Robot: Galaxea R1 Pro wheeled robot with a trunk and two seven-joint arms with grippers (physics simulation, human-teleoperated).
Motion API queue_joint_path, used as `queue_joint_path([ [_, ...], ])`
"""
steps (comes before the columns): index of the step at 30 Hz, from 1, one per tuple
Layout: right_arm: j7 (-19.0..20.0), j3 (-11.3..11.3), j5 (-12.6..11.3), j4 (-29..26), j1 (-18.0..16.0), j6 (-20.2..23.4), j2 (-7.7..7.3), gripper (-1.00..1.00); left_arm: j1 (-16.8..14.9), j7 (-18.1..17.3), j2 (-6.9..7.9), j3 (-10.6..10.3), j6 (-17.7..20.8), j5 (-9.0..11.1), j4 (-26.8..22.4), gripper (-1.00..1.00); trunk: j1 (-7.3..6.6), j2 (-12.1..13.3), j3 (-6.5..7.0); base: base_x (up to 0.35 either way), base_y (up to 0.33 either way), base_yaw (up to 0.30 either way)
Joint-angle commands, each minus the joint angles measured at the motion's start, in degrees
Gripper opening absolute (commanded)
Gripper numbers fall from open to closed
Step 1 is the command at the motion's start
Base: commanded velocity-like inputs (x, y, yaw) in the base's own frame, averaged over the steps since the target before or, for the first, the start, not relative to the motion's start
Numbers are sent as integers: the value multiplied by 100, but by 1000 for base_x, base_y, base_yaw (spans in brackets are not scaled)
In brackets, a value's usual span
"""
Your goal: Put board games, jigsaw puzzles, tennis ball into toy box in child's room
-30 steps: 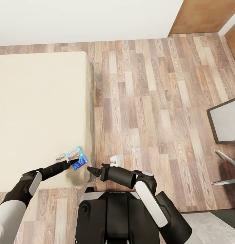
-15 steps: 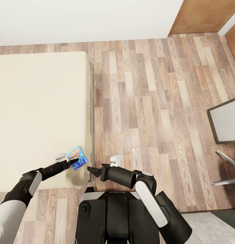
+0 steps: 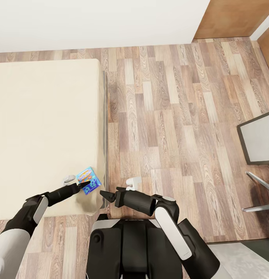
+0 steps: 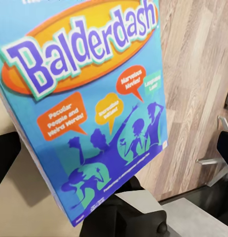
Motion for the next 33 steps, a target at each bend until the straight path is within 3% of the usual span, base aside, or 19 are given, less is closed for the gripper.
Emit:
queue_joint_path([
  [1,16,-6,8,-2,-2,26,1,100,-2,-15,-1,6,46,33,1,100,3,-9,-5,0,0,0],
  [33,16,-6,5,-2,-2,26,1,100,-2,-39,-5,6,48,40,1,100,3,-9,-5,0,0,0],
])
